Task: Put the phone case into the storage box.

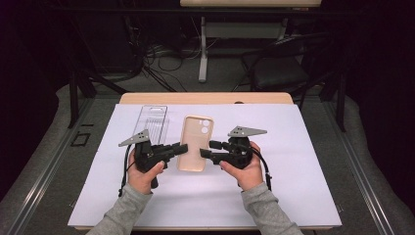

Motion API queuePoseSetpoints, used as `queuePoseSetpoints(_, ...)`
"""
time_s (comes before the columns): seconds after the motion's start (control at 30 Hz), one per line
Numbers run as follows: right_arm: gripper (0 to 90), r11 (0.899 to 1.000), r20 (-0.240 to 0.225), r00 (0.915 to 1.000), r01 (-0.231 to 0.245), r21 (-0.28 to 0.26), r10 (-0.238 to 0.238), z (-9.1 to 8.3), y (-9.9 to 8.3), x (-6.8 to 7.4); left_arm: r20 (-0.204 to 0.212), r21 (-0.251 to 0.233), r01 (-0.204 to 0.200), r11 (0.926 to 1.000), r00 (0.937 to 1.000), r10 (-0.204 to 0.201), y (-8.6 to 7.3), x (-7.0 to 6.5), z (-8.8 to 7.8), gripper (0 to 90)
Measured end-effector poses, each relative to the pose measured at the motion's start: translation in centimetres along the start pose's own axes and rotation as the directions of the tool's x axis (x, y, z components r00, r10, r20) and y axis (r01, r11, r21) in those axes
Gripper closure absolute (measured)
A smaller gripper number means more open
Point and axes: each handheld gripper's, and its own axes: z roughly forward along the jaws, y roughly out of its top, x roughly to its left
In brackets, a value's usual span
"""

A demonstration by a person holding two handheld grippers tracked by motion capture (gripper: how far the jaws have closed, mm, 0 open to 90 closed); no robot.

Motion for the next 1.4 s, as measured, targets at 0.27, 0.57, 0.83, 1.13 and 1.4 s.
queuePoseSetpoints(0.27, 58.8, 0.997, -0.063, 0.9955, -0.072, -0.025, 0.07, 0.05, -0.36, -0.5, 0.003, -0.001, 0.0, 1.0, 1.0, 0.0, 0.0, 0.05, -0.03, 80.4)
queuePoseSetpoints(0.57, 67.3, 0.996, -0.068, 0.9941, -0.086, -0.019, 0.084, -0.07, -0.41, -0.66, 0.002, -0.001, -0.002, 1.0, 1.0, 0.002, 0.02, 0.02, -0.06, 80.4)
queuePoseSetpoints(0.83, 69.4, 0.996, -0.06, 0.9941, -0.091, -0.012, 0.09, -0.08, -0.44, -0.75, 0.003, 0.001, 0.0, 1.0, 1.0, 0.0, -0.02, 0.01, 0.02, 80.4)
queuePoseSetpoints(1.13, 74.9, 0.995, -0.064, 0.9929, -0.1, -0.008, 0.1, -0.11, -0.48, -0.83, 0.008, 0.004, 0.0, 1.0, 1.0, 0.0, -0.03, -0.01, 0.05, 80.4)
queuePoseSetpoints(1.4, 78.7, 0.993, -0.073, 0.9907, -0.115, 0.0, 0.115, -0.06, -0.57, -0.93, 0.01, 0.01, -0.004, 0.9999, 0.9999, 0.004, -0.07, 0.0, 0.11, 80.4)
